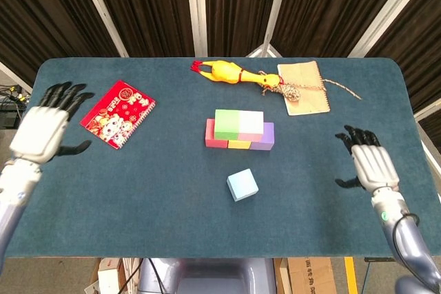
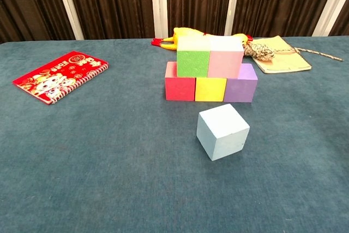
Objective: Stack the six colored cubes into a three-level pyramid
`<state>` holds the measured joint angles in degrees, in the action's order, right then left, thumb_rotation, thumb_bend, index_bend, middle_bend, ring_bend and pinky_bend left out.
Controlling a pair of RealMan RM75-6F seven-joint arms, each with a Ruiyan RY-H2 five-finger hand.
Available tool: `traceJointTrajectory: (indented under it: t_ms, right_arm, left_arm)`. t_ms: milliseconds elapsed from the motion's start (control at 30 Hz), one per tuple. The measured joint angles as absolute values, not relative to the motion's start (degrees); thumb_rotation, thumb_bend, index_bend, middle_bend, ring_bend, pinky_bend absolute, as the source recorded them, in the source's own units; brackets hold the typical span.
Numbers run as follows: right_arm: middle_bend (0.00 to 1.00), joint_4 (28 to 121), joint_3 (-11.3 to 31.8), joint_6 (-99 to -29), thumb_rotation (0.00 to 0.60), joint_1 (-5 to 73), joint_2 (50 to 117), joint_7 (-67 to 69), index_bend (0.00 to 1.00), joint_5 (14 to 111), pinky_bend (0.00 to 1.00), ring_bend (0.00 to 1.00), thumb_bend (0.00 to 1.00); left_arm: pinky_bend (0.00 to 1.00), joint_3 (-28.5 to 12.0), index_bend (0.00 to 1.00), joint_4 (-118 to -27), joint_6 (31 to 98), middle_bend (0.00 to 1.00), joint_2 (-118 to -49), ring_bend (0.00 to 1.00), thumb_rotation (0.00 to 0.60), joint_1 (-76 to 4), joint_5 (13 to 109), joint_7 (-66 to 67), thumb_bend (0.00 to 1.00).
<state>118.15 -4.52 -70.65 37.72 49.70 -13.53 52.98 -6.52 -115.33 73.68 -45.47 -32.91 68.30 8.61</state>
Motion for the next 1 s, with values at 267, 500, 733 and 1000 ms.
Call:
traceJointTrajectory:
  t_ms: [267, 500, 733, 1000]
  right_arm:
    - [0.07, 118.7, -8.4, -72.8, 0.6, 29.9, 49.6, -12.2, 0.18, 67.1, 0.0, 0.0, 0.15]
    - [0.07, 112.9, -8.7, -69.5, 0.6, 27.5, 52.7, -8.9, 0.17, 72.7, 0.0, 0.0, 0.15]
    - [0.07, 111.0, -6.8, -67.7, 0.6, 27.4, 54.8, -9.3, 0.15, 76.6, 0.0, 0.0, 0.15]
    - [0.07, 110.4, -5.5, -62.2, 0.6, 28.9, 58.4, -11.3, 0.15, 77.8, 0.0, 0.0, 0.16]
  left_arm:
    - [0.03, -1.3, 0.16, -111.0, 85.8, 0.06, -45.5, 0.02, 0.6, -21.3, 80.5, 2.2, 0.24]
    - [0.03, 0.1, 0.16, -99.6, 92.0, 0.06, -53.8, 0.02, 0.6, -14.9, 82.5, -1.1, 0.24]
    - [0.03, -2.0, 0.16, -91.4, 93.2, 0.06, -61.1, 0.02, 0.6, -12.5, 81.2, -3.9, 0.24]
    - [0.03, -4.1, 0.17, -88.0, 92.6, 0.06, -64.7, 0.02, 0.6, -11.0, 79.0, -3.2, 0.24]
